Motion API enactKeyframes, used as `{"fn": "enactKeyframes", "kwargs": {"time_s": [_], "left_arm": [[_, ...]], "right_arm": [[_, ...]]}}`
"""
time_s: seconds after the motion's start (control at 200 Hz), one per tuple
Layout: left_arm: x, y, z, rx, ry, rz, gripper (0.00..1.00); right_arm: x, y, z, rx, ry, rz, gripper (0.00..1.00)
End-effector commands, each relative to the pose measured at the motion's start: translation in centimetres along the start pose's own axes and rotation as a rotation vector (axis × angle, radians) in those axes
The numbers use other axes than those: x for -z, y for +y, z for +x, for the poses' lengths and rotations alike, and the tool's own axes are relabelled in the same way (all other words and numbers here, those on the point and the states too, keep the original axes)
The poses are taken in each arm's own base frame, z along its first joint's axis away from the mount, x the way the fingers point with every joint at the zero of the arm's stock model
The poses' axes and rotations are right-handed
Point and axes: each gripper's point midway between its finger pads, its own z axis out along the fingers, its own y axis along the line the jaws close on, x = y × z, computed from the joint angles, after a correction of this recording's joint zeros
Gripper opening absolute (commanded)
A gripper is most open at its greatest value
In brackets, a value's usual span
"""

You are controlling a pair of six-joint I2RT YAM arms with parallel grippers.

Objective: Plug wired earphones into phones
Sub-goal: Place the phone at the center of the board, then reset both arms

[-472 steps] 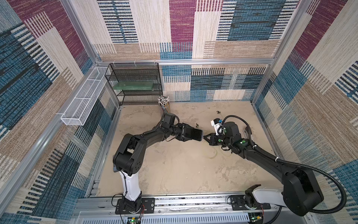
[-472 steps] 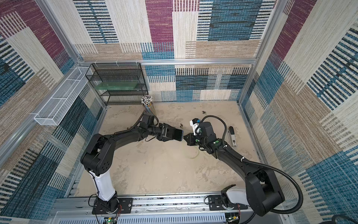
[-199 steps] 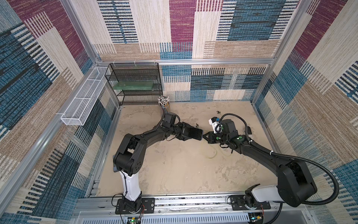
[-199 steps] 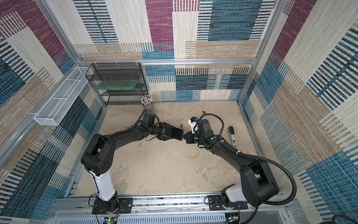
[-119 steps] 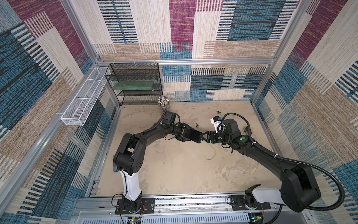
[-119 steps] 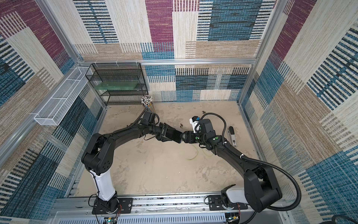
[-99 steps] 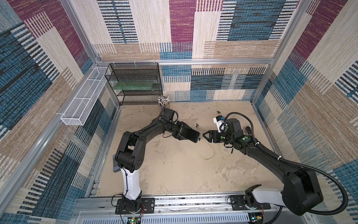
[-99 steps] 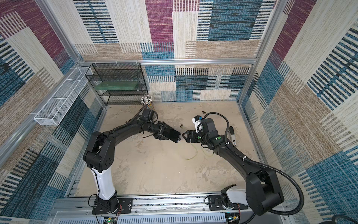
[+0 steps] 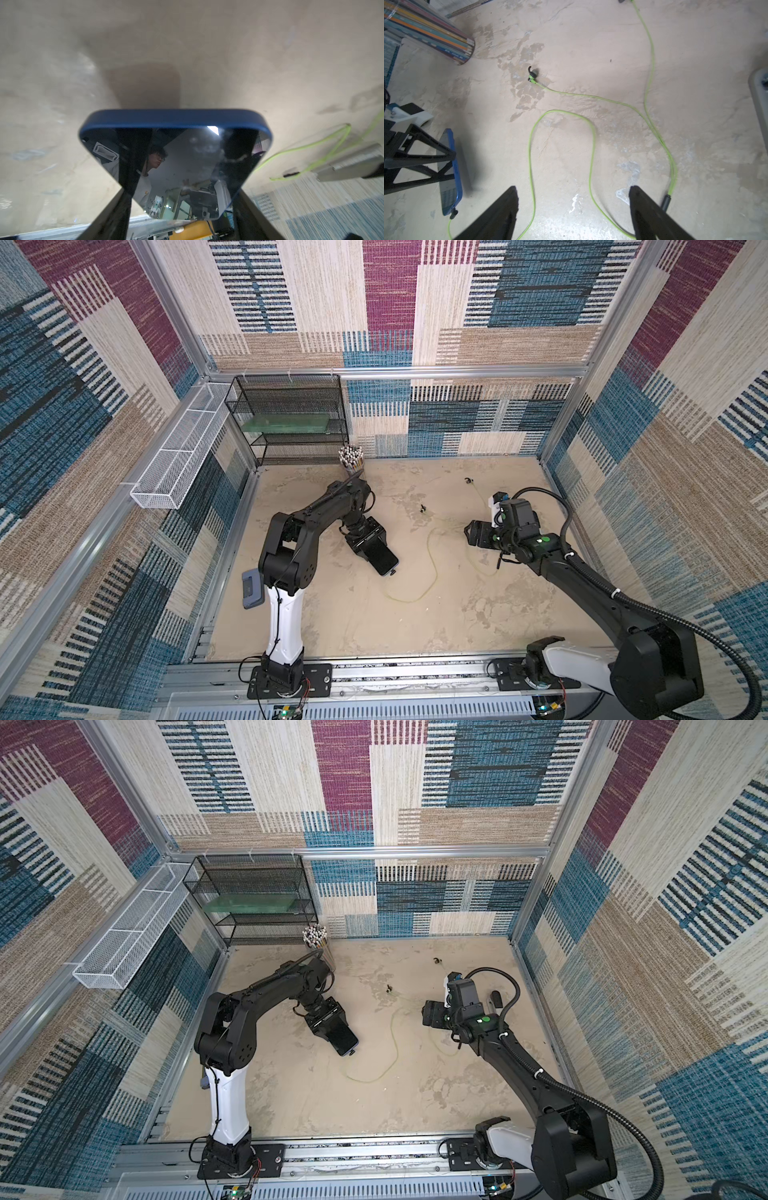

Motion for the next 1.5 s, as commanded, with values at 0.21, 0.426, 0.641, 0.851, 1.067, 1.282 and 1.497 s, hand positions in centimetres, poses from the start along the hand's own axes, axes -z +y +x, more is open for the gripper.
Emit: {"fn": "enactKeyframes", "kwargs": {"time_s": [0.21, 0.426, 0.641, 0.851, 1.067, 1.282, 1.497], "left_arm": [[-1.7, 1.9, -1.9, -0.027, -0.062, -0.097, 0.4], [0.3, 1.0, -1.8, -0.081, -0.113, -0.058, 0.99], [6.3, -0.4, -0.8, -0.215, -0.233, 0.038, 0.99], [17.2, 2.4, -2.2, -0.387, -0.688, -0.007, 0.99], [23.2, 9.6, -5.0, -0.43, -1.283, -0.135, 0.99], [20.4, 13.5, -8.4, -0.436, -1.405, -0.171, 0.99], [16.1, 13.1, -11.9, -0.51, -1.384, -0.22, 0.99]], "right_arm": [[0.3, -0.6, -1.7, 0.049, -0.163, 0.01, 1.0], [0.8, -1.8, -3.7, 0.085, -0.288, 0.074, 0.95], [0.5, -4.2, -5.4, 0.15, -0.439, 0.188, 0.95], [-1.8, -8.6, -4.8, 0.197, -0.485, 0.365, 0.95], [-1.3, -8.4, -5.4, 0.227, -0.669, 0.322, 0.95], [-0.5, -9.6, -6.9, 0.267, -0.775, 0.349, 0.95], [0.6, -12.6, -5.8, 0.173, -0.858, 0.257, 0.95]]}}
